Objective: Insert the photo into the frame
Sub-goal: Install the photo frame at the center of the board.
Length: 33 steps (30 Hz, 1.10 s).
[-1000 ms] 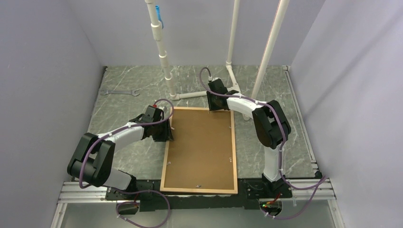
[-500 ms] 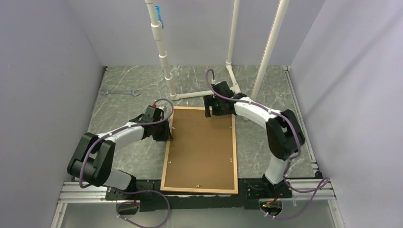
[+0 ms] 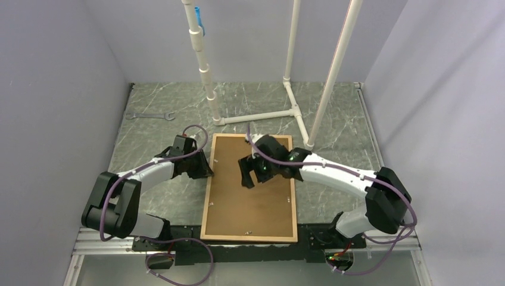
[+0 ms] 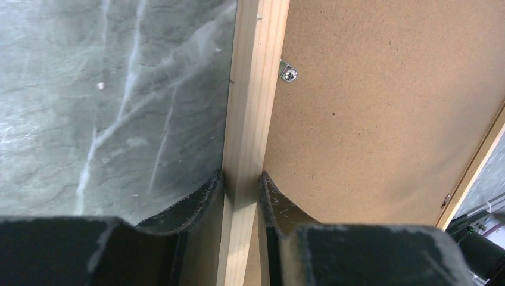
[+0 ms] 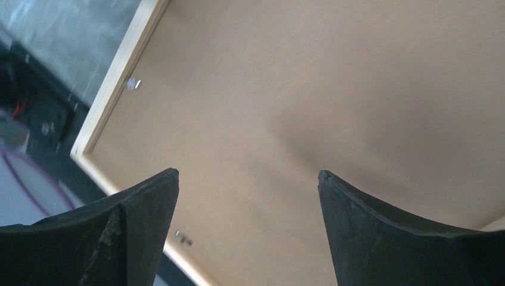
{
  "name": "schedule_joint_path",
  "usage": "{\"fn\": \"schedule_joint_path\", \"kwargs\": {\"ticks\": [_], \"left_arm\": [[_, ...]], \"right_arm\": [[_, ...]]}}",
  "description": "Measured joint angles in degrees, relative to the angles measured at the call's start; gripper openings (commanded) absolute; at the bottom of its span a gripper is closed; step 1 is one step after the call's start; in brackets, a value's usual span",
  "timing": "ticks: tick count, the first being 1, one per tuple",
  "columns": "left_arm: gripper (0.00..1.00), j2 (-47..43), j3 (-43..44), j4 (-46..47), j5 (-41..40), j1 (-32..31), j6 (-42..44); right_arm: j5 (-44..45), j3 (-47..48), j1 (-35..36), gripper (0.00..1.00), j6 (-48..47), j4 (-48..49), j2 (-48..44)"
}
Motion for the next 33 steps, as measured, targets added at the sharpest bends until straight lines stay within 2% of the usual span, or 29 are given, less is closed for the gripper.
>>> {"fn": "schedule_joint_path", "kwargs": {"ticks": [7,12,23,33], "left_arm": [[0.19,-0.8,-0.7,0.0,0.4,1.2,0.2],[0.18,-0.8,-0.9,0.2,0.7,1.3,0.2],[0.17,-0.9,-1.0,0.3,0.9,1.5,0.2],[0.16,-0.9,-1.1,0.5,1.3,1.7,0.2]], "right_arm": [[-2.0,-3.5,14.9,0.94,-0.2,0.3,-2.1],[-3.9,-4.8,22.1,0.94,-1.3,1.0,-1.3],[-4.2,-4.0,30.4,0.91,-3.9,1.9,6.3],[-4.0,-1.6,32.8,0.85,-4.8,1.2,9.9]]}}
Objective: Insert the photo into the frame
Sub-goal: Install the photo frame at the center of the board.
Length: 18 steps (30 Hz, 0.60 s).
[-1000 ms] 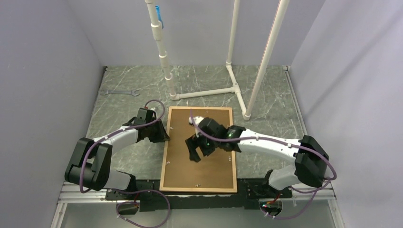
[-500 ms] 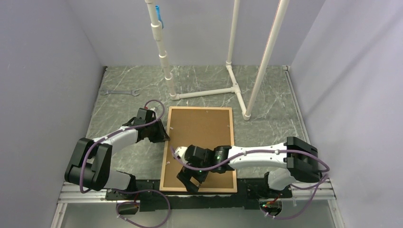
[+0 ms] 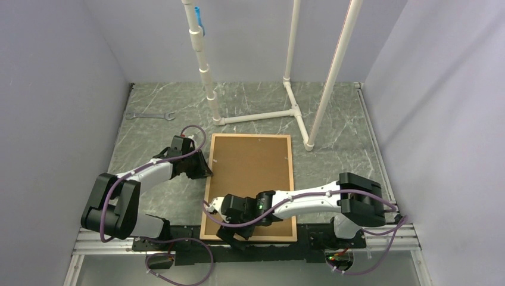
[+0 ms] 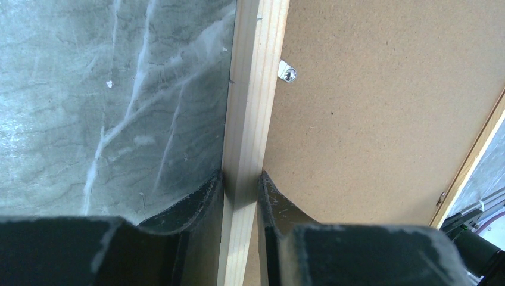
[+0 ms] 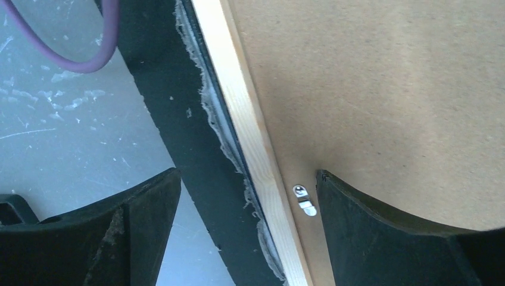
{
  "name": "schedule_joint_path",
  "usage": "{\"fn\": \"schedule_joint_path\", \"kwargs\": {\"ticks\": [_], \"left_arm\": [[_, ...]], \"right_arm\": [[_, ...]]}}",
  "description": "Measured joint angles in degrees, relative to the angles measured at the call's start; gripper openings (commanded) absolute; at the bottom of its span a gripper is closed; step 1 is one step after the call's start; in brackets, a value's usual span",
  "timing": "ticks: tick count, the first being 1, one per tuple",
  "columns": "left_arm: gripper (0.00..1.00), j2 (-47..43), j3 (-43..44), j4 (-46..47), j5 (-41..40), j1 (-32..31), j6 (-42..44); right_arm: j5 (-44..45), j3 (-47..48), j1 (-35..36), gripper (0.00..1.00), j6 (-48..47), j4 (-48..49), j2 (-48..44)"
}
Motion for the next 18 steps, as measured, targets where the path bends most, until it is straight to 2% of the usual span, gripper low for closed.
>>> {"fn": "schedule_joint_path", "kwargs": {"ticks": [8,18], "left_arm": [[0.15,0.0,0.0,0.0,0.0,0.0,0.0],[0.15,0.0,0.0,0.1,0.0,0.0,0.0]], "right_arm": [[0.5,1.1,2.2,0.86,0.4,-1.1,0.9],[7.5,1.6,2.4,0.86,4.0,-4.6,0.8]]}}
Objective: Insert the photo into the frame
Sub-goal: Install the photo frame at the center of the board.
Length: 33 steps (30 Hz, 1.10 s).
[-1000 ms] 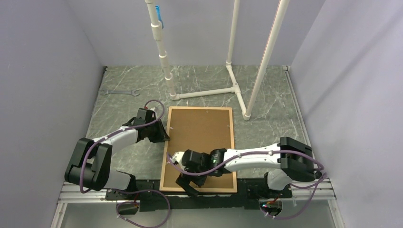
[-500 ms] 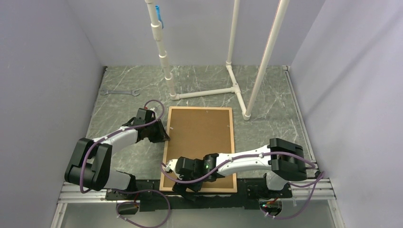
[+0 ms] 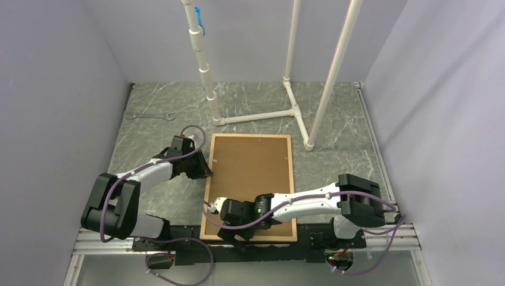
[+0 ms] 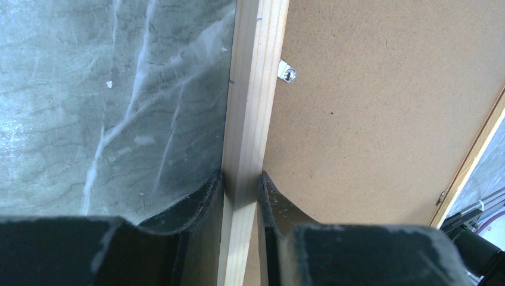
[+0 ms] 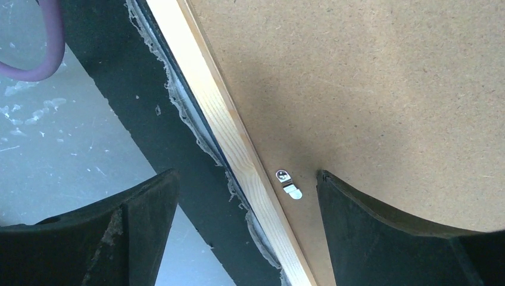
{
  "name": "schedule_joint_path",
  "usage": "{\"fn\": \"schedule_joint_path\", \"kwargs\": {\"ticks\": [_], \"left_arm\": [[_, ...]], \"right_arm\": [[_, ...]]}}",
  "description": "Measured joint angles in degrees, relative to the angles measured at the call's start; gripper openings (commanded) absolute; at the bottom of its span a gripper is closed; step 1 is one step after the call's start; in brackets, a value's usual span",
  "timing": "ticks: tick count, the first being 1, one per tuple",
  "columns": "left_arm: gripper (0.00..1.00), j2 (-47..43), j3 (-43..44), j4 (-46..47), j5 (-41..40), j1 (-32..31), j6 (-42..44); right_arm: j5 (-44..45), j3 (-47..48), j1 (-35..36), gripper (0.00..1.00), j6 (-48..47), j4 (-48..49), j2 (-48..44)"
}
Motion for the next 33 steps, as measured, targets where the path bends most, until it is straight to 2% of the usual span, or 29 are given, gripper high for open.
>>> {"fn": "schedule_joint_path", "kwargs": {"ticks": [15,23,27,33], "left_arm": [[0.13,0.0,0.0,0.0,0.1,0.1,0.0],[0.13,0.1,0.0,0.1,0.2,0.1,0.0],[0.13,0.1,0.0,0.1,0.2,0.1,0.0],[0.13,0.1,0.0,0.1,0.3,0.1,0.1]], "right_arm": [[-6.1,-2.6,0.2,0.85,0.2,0.6,-2.6],[-3.6,-2.4,1.5,0.88,0.2,0.5,-2.5],[-2.0,-0.7,1.5,0.86,0.2,0.0,-2.0],[-4.7,0.7,1.5,0.84,0.2,1.0,-0.3]]}}
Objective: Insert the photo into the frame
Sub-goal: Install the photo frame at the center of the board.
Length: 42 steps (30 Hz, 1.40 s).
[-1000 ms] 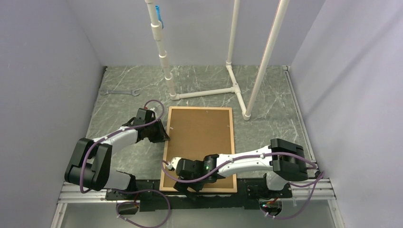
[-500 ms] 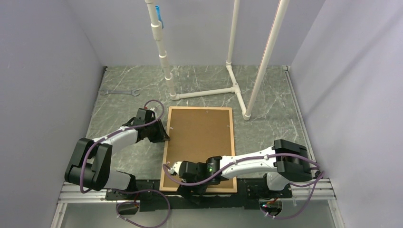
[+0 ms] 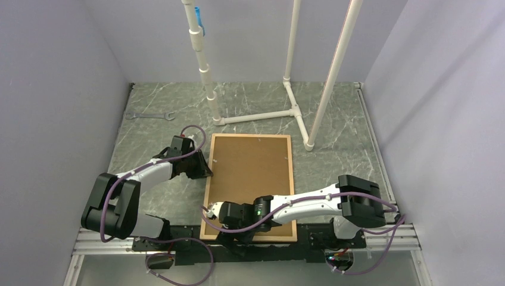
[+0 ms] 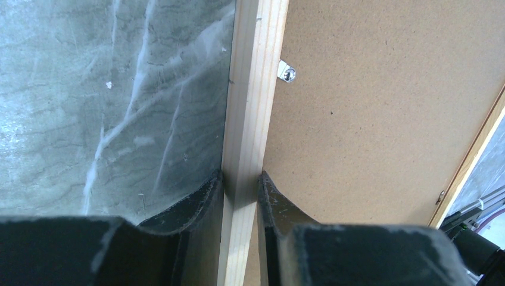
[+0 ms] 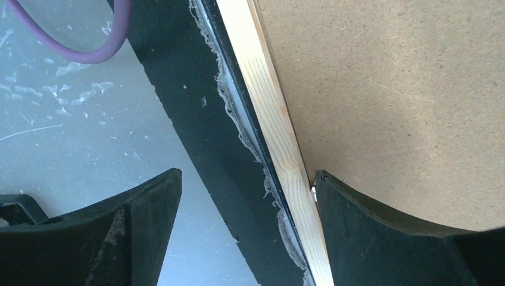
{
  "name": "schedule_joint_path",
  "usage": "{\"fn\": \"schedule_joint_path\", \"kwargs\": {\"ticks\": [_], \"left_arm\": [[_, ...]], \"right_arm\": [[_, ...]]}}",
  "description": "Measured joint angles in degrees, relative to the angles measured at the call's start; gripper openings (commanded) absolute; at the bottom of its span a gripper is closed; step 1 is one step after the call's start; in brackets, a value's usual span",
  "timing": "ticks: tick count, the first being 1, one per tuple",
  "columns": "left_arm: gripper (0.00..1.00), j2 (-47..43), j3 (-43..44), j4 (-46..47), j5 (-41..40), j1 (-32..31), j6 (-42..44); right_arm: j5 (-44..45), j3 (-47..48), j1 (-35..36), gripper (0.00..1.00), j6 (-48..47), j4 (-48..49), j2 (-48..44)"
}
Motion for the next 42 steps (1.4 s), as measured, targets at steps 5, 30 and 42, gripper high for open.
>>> {"fn": "schedule_joint_path", "kwargs": {"ticks": [5,30,42], "left_arm": [[0.13,0.0,0.0,0.0,0.0,0.0,0.1],[0.12,0.0,0.0,0.0,0.1,0.1,0.2],[0.12,0.0,0.0,-0.1,0.3,0.3,0.4]], "right_arm": [[0.5,0.0,0.0,0.86,1.0,-0.4,0.4],[1.3,-5.7,1.5,0.87,5.2,1.7,-4.0],[1.9,-2.9,2.7,0.89,4.3,0.5,-1.3]]}}
